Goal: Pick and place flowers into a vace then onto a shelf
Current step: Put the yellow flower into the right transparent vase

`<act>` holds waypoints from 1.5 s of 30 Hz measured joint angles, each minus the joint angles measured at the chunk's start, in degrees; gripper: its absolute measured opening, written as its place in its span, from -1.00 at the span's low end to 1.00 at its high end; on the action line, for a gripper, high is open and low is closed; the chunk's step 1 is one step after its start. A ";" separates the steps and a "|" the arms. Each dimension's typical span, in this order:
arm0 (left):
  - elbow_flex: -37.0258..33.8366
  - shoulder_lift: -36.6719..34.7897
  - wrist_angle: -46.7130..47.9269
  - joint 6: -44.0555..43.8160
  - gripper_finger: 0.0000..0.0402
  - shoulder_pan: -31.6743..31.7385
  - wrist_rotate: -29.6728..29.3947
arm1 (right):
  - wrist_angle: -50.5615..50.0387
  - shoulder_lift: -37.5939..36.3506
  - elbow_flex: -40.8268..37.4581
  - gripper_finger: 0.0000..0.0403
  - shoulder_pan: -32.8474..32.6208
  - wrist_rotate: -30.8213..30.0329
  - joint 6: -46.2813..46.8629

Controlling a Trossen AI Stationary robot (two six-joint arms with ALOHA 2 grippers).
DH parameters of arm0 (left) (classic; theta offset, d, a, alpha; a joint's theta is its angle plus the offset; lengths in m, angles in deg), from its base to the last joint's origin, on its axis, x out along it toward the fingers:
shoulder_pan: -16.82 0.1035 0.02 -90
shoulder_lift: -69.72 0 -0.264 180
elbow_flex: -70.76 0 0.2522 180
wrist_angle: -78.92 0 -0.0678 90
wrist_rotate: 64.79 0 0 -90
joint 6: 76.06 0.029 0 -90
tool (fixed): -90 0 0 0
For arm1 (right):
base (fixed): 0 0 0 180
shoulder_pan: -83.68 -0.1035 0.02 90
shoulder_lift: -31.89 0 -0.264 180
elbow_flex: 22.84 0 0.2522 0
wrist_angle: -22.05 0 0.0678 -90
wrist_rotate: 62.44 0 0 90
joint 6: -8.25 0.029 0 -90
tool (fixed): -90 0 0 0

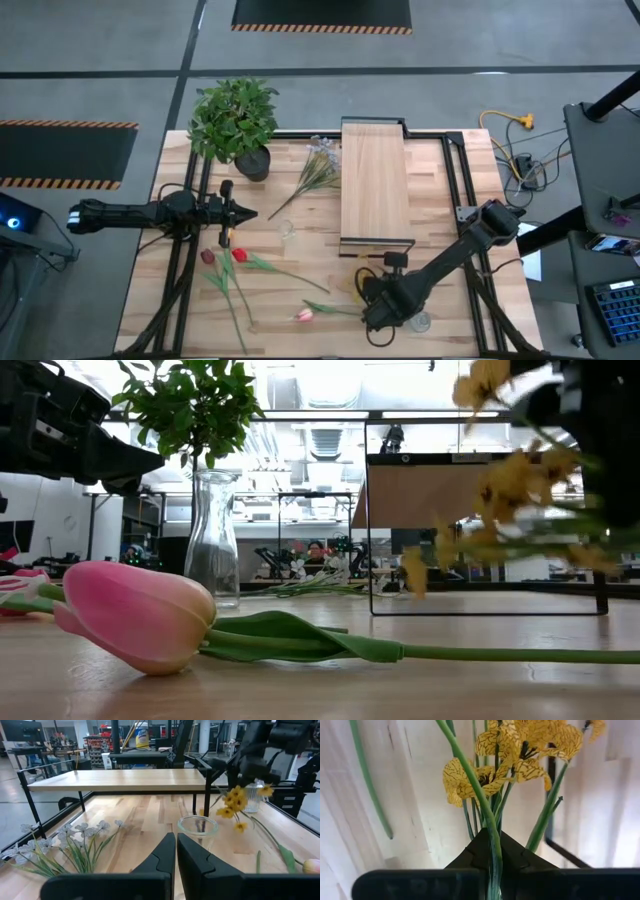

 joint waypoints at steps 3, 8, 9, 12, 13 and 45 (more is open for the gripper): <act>0.00 0.00 -0.01 0.00 -1.00 -0.01 -0.01 | -1.58 -1.35 1.70 -0.96 0.00 -1.29 -0.03; 0.00 0.00 0.00 -0.02 -1.00 -0.02 -0.02 | -1.63 -6.86 2.33 -0.96 -0.09 -4.16 0.45; 0.00 -0.02 0.00 -0.01 -1.00 0.00 0.00 | -1.63 -8.15 2.33 -0.96 -0.17 -4.92 0.48; 0.00 0.00 0.00 0.00 -1.00 0.00 0.00 | -1.46 -12.18 2.35 -0.96 -0.69 -8.17 0.52; 0.02 0.00 0.00 0.00 -1.00 -0.02 -0.02 | -1.13 -13.62 2.33 -0.96 -1.01 -9.36 0.52; 0.00 -0.01 0.00 0.00 -1.00 0.00 -0.01 | 23.33 -26.07 1.18 -0.96 -26.62 -44.21 -2.40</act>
